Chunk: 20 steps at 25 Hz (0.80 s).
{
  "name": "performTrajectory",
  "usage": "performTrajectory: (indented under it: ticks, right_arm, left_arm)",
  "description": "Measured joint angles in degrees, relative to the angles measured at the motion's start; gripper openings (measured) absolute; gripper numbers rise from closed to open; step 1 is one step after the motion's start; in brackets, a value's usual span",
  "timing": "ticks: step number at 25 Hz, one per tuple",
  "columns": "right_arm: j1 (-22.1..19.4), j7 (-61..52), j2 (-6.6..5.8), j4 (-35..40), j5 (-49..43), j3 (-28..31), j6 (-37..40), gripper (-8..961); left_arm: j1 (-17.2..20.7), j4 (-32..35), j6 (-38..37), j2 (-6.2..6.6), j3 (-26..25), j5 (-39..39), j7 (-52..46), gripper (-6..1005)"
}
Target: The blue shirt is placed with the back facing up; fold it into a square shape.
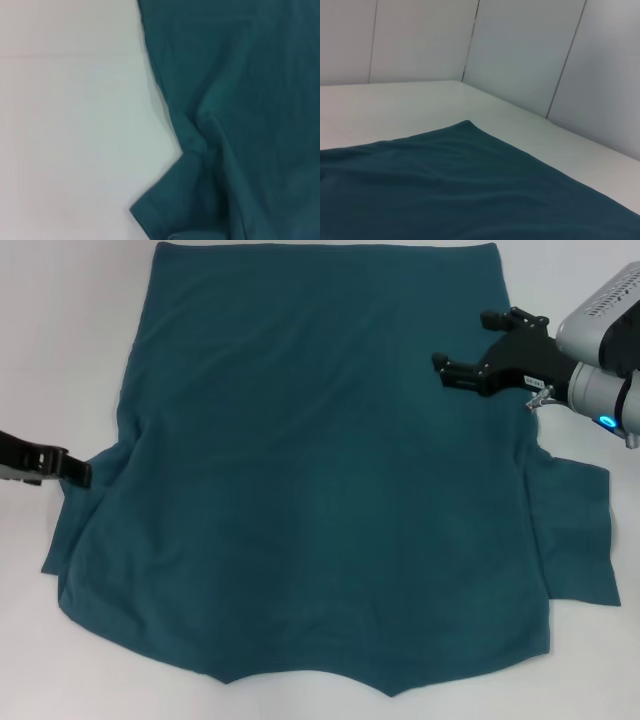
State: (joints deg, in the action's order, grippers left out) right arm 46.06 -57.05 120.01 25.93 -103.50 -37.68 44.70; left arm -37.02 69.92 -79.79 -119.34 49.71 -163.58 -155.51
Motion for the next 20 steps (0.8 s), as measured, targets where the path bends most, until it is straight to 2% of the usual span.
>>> performTrajectory:
  ticks: [8, 20]
  right_arm:
    - [-0.26, 0.01, 0.19, -0.51, 0.00, -1.14, 0.15, 911]
    - [-0.92, 0.01, 0.22, -1.02, -0.04, -1.55, 0.49, 911]
  left_arm:
    - [-1.54, -5.50, 3.54, 0.10, 0.48, -0.09, 0.86, 626]
    - [-1.74, -8.81, 6.07, 0.39, 0.74, -0.17, 1.65, 626]
